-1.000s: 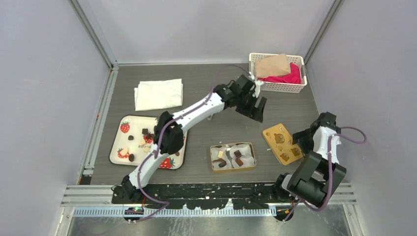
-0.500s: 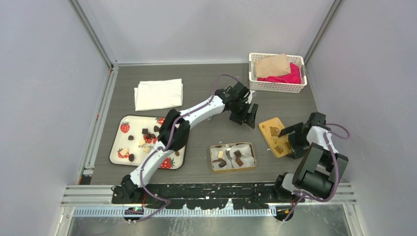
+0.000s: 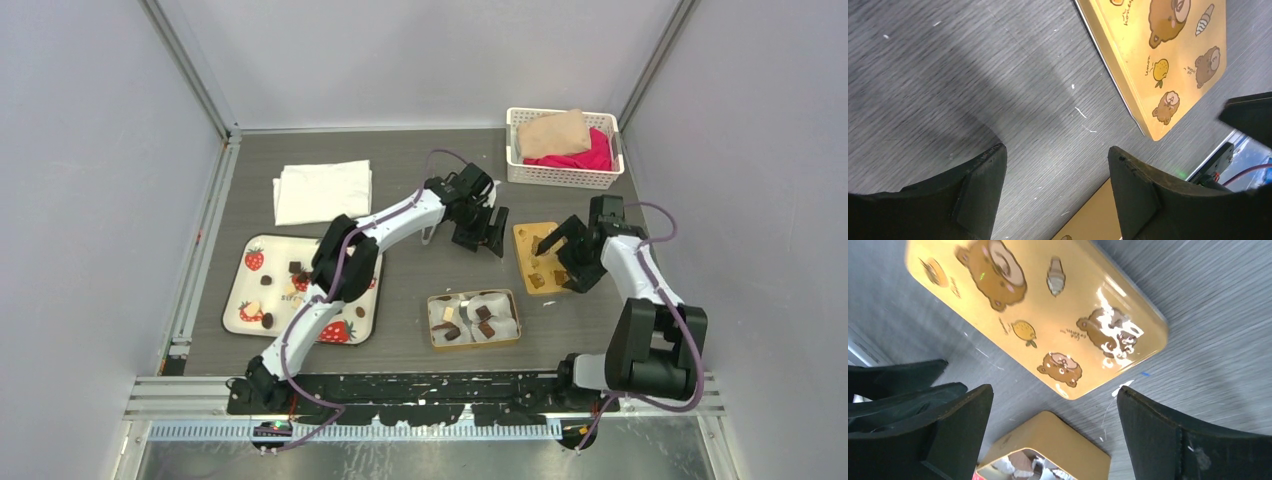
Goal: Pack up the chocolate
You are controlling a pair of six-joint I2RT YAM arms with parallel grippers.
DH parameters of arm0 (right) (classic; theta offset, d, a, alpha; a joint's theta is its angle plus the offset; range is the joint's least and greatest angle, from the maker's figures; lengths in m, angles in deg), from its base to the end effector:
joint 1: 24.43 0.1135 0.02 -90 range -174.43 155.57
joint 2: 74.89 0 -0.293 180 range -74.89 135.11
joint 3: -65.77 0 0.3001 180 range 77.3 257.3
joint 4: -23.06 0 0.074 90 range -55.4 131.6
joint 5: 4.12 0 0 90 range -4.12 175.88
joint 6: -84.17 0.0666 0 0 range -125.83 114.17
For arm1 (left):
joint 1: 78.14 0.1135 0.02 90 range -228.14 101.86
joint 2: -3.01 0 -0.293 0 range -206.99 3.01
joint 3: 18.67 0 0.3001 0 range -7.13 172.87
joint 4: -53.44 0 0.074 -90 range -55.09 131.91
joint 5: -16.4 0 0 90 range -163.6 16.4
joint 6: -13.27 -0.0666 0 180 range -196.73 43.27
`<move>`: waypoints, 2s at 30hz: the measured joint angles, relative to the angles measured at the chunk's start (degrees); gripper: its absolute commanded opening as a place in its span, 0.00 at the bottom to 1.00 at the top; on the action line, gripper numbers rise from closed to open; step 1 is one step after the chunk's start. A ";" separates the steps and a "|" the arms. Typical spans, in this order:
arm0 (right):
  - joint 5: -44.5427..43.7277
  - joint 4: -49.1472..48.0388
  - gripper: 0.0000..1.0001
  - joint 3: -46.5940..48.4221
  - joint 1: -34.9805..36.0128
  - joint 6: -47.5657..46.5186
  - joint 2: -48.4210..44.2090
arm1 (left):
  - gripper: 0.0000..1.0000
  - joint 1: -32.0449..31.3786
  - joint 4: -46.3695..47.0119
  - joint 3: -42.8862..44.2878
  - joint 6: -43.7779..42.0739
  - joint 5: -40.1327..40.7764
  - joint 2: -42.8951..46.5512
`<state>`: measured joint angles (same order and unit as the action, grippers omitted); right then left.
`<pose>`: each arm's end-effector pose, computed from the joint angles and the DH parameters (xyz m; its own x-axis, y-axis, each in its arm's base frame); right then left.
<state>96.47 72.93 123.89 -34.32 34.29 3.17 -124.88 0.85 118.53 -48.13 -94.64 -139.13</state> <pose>0.2874 -0.0377 0.1669 -0.6385 0.7543 -0.1528 0.6771 0.6450 0.3543 0.4098 -0.4704 0.1526 -0.8962 0.3004 -0.3264 0.4360 0.7324 -0.5229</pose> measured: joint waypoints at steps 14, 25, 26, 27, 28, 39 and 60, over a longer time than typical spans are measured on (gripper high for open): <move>-9.92 -4.50 1.00 10.67 -8.59 -0.59 17.88 | 0.73 0.24 -0.35 2.43 8.11 0.00 -0.37; 3.32 -10.38 1.00 6.69 -7.56 2.08 15.63 | 0.73 0.26 0.70 2.78 13.03 -1.70 -2.45; 4.37 -10.71 1.00 6.08 -7.50 2.19 15.23 | 0.73 0.37 1.09 2.82 13.46 -2.16 -2.62; 5.81 -11.19 1.00 5.20 -7.37 2.45 14.75 | 0.73 0.42 1.36 2.93 13.90 -2.54 -2.80; 6.75 -11.41 1.00 4.70 -7.26 2.60 14.43 | 0.73 0.42 1.66 3.04 14.43 -2.84 -2.95; 15.80 -10.10 1.00 2.51 -4.28 1.90 13.40 | 0.73 0.42 3.56 3.21 16.33 -4.55 -3.63; 9.62 -15.19 1.00 4.50 0.90 2.38 15.45 | 0.70 0.87 5.44 3.61 17.11 -8.59 -4.76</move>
<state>106.09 57.73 128.39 -33.42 36.67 18.62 -124.00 6.29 122.14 -31.01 -103.23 -143.90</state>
